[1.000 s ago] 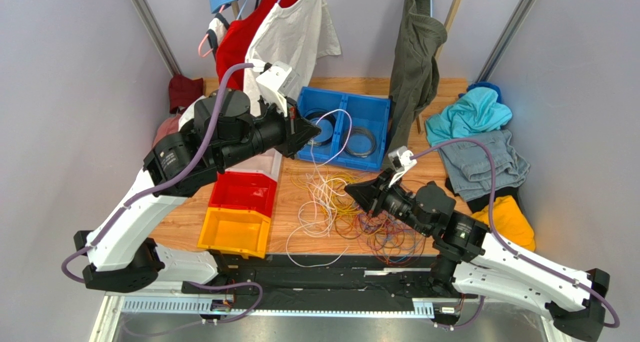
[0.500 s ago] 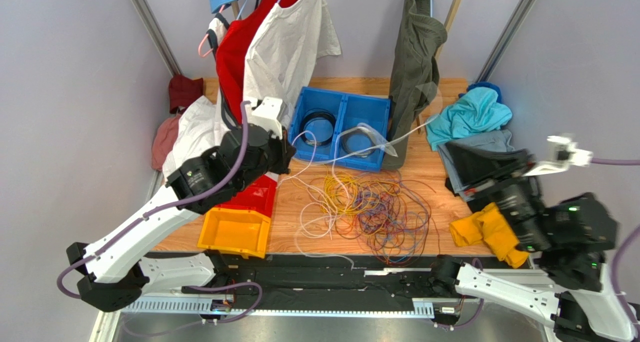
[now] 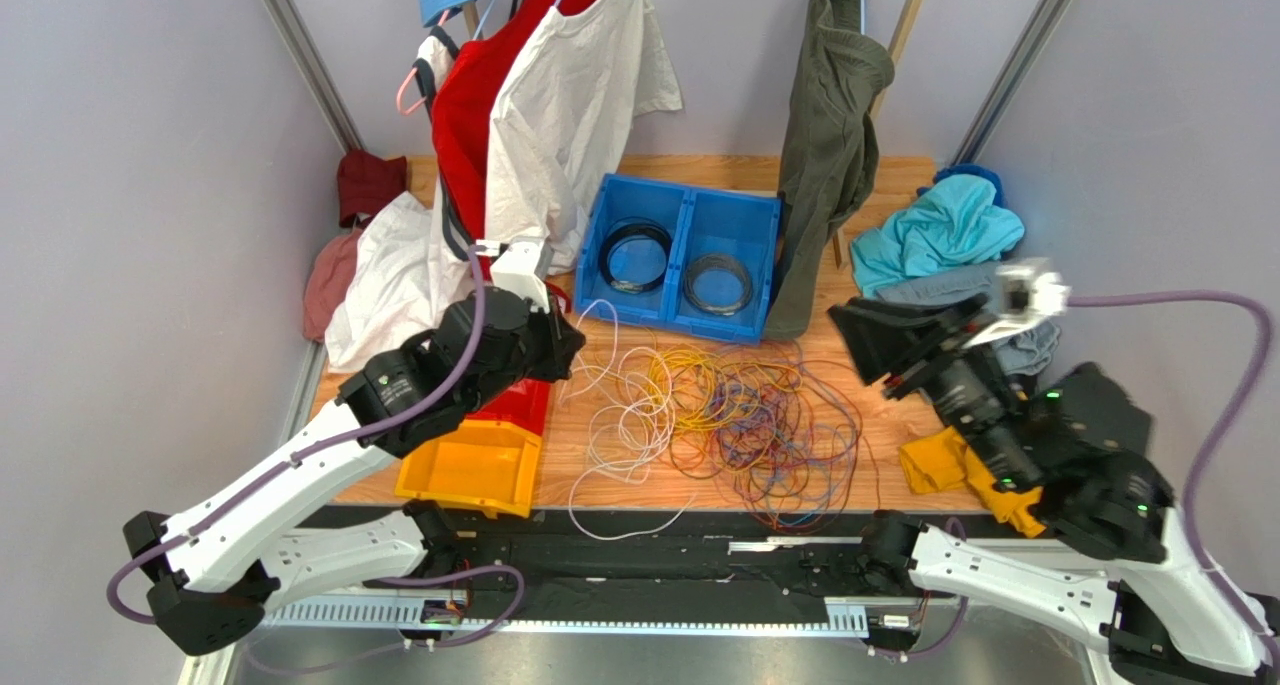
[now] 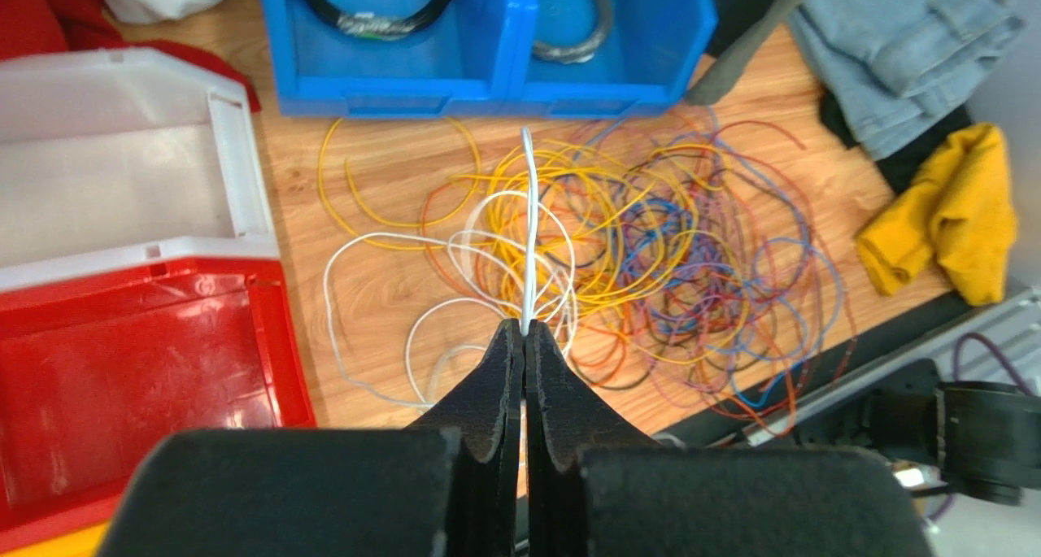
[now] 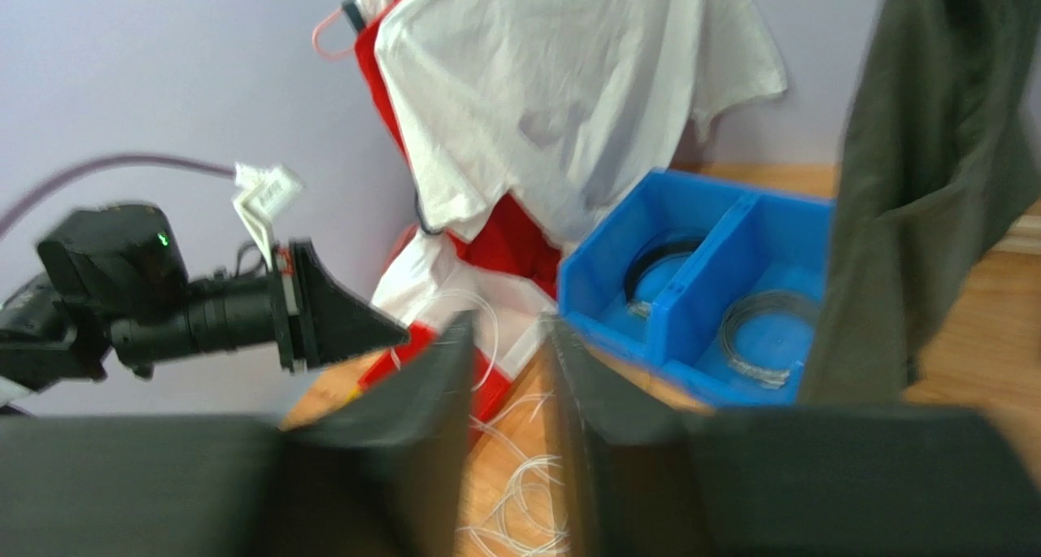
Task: Untangle the cables
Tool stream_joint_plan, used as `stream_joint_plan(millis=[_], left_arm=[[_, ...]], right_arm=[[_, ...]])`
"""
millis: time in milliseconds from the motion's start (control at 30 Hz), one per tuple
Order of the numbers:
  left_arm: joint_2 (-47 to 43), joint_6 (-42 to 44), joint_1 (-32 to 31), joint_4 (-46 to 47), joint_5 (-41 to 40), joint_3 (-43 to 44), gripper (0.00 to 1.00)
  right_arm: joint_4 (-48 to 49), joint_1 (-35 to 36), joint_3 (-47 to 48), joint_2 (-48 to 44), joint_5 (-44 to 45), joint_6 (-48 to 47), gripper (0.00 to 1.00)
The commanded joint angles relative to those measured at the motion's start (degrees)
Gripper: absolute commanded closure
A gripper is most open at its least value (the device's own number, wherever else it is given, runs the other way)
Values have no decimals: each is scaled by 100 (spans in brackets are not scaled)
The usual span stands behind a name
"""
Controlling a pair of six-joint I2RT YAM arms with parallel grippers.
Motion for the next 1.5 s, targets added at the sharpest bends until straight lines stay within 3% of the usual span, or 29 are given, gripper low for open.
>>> stream_joint_plan(millis=[0,133,333,767,933,1033,1267,1367,1467], left_arm=[[-72,176,2,209,266,962,100],[183,413,2,-3,590,2061,100],[877,747,-6,-460,960,4012,100],[2389,1248,-209,-1031,1452,7730,100],[2503,1135,-217,-830,1698,7891,100],[2609,1090,-235,-855,1787,7856,100],[2723,1090,-331,-891,1910,7645,100],[2758,1099,-349,-908,1936,7654,100],[2776,1186,-349,-978,1840,7663,100]], right_arm=[[120,18,-725,24,-650,416,40],[882,18,-1498,59,-1300,724,29],[1781,18,-2203,384,-1776,891,28],[2388,18,-2660,375,-1987,812,28],[3204,27,-2941,708,-2145,803,23],[3241,35,-2775,1146,-2654,803,20],[3548,185,-2748,1605,-2778,830,17],[3505,220,-2704,1676,-2647,830,18],[2805,220,-2652,1475,-1911,1005,22]])
